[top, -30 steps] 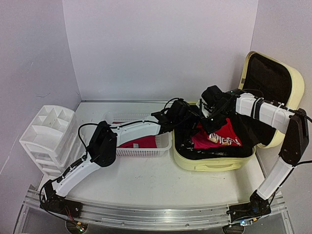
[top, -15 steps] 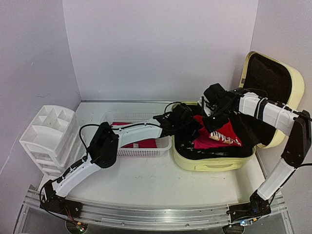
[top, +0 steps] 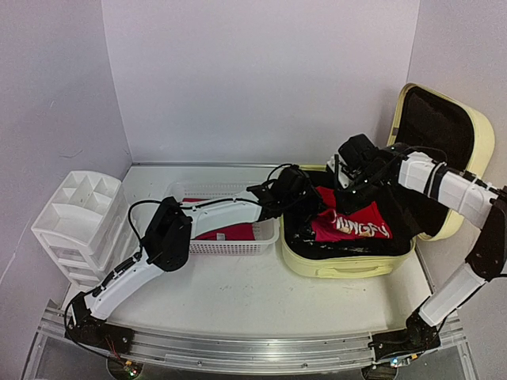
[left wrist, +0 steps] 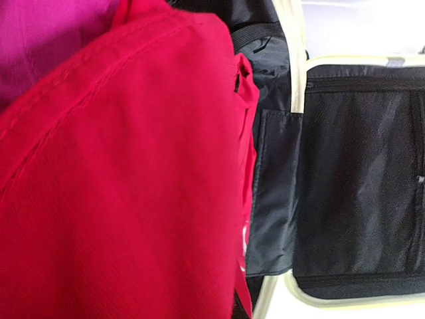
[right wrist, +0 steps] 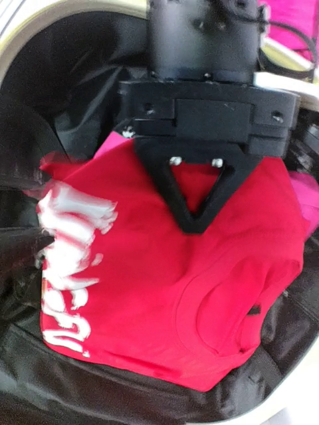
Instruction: Open, take out, and arrange the luggage
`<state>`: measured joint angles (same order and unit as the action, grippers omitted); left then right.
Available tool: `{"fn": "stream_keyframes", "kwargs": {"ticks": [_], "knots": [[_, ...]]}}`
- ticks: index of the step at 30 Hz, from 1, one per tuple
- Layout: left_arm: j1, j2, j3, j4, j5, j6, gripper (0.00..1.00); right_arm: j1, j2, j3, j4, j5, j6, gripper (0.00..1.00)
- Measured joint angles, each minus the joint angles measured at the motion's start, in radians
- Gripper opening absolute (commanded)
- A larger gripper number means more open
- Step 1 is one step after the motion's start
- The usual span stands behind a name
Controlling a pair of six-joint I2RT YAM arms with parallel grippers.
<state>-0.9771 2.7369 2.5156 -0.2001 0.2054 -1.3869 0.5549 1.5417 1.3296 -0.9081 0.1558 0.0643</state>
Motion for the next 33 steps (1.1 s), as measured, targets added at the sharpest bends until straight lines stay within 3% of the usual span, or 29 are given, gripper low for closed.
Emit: {"fn": "stream_keyframes", "kwargs": {"ticks": [4, 8, 20, 33], "knots": [[0.011, -0.019, -0.027, -0.011, -0.001, 0.082, 0.0, 0.0, -0.085, 0.0, -0.032, 0.016, 0.019, 0.5], [0.016, -0.071, -0.097, -0.033, -0.016, 0.173, 0.0, 0.0, -0.161, 0.0, -0.07, 0.043, 0.035, 0.54], [0.016, -0.292, -0.269, -0.064, -0.049, 0.361, 0.0, 0.0, -0.254, 0.0, -0.147, 0.106, 0.039, 0.55], [0.078, -0.565, -0.579, -0.166, 0.01, 0.509, 0.0, 0.0, -0.278, 0.0, -0.183, 0.121, 0.042, 0.55]]}}
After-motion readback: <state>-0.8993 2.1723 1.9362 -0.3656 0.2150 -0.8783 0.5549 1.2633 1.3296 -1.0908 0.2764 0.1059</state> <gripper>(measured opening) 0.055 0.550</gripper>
